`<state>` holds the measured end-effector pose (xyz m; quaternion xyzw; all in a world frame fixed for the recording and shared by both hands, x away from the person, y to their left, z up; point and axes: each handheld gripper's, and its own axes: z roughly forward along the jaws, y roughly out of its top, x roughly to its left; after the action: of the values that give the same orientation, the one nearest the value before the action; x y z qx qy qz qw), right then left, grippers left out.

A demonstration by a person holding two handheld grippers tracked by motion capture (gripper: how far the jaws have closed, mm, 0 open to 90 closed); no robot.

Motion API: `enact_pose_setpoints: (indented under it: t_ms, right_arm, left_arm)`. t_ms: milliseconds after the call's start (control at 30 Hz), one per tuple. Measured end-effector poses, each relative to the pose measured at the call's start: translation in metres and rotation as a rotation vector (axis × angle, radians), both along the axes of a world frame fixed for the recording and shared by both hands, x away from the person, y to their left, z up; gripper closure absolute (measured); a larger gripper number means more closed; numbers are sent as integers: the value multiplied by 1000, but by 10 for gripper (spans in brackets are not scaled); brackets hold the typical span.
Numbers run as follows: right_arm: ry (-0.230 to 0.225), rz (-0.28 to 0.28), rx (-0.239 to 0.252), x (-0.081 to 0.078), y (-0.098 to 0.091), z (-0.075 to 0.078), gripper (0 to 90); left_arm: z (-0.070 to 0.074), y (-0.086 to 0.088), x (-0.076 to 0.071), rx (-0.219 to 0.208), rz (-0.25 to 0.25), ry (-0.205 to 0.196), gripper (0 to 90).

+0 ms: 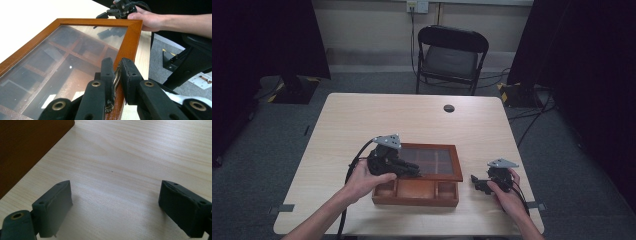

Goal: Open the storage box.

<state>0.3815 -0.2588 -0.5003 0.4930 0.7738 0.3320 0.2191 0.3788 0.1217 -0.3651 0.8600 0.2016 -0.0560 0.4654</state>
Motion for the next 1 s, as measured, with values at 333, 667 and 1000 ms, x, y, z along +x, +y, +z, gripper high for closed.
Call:
enact_pose_setpoints:
  t_ms: [333, 667, 1000]
  right_arm:
    - [-1, 1, -1, 0, 0, 0, 108]
    - [-1, 1, -1, 0, 0, 0, 108]
    - [-2, -1, -1, 0, 0, 0, 108]
  left_arm:
    - [3, 0, 2, -2, 1, -2, 808]
    - [6, 0, 3, -5, 9, -7, 808]
    - [11, 1, 6, -12, 16, -11, 807]
